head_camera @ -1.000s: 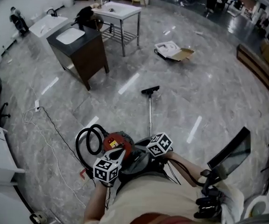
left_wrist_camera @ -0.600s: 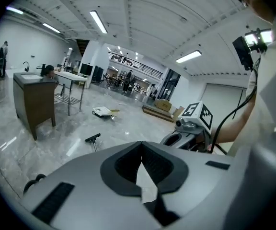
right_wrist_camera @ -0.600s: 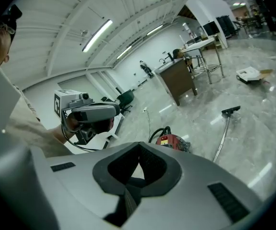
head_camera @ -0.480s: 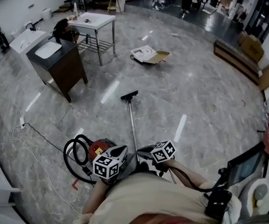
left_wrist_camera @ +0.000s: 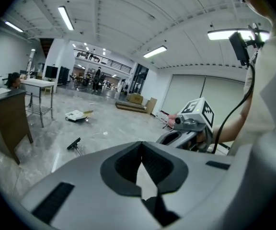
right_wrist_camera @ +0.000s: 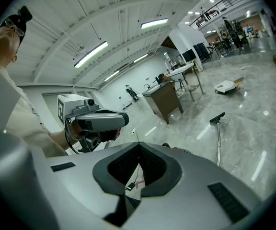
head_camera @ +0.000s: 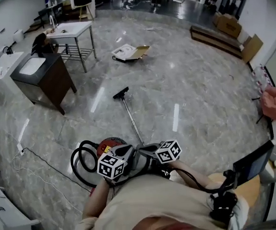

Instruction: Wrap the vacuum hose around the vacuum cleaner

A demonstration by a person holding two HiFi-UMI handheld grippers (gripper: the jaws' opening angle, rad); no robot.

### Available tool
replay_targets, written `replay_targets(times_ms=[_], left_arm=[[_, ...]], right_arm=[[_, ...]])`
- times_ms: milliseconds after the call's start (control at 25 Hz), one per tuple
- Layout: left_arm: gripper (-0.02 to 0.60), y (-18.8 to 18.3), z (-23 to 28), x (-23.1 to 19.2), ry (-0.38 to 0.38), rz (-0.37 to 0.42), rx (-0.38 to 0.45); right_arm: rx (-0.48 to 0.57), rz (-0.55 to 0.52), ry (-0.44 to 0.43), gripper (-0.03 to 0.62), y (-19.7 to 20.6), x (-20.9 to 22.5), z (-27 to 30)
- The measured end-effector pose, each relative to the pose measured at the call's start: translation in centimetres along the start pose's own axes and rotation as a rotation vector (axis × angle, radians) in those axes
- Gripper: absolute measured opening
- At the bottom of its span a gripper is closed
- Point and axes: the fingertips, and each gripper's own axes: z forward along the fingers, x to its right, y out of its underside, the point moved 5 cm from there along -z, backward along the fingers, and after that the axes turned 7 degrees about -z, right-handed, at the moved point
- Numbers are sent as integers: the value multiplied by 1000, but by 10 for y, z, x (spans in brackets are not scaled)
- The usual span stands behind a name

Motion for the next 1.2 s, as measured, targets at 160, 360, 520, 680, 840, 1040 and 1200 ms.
replay_targets(times_ms=[160,360,520,680,840,1040,1200], left_arm=[[5,-35,-6,17,106,263,-12],[5,-54,-12,45,188,430,-37],[6,-49,-2,59,118,328,30],[6,-37,10,105,107,162,82],[6,-26,20,141,124,239,17],[6,-11,5,148,62,187,-30],[6,11,-2,160,25,198,-85]], right_arm=[[105,-37,80,3,-22,-19,-28],[176,-108,149,3,-45,-37,-78],[262,-99,159,4,-44,-43,-105],[303,-42,154,3,-11,-58,-130],[335,-1,133,3,15,-66,-145],[366,60,54,3,37,-77,-139],[364,102,-9,4,57,-85,-130]])
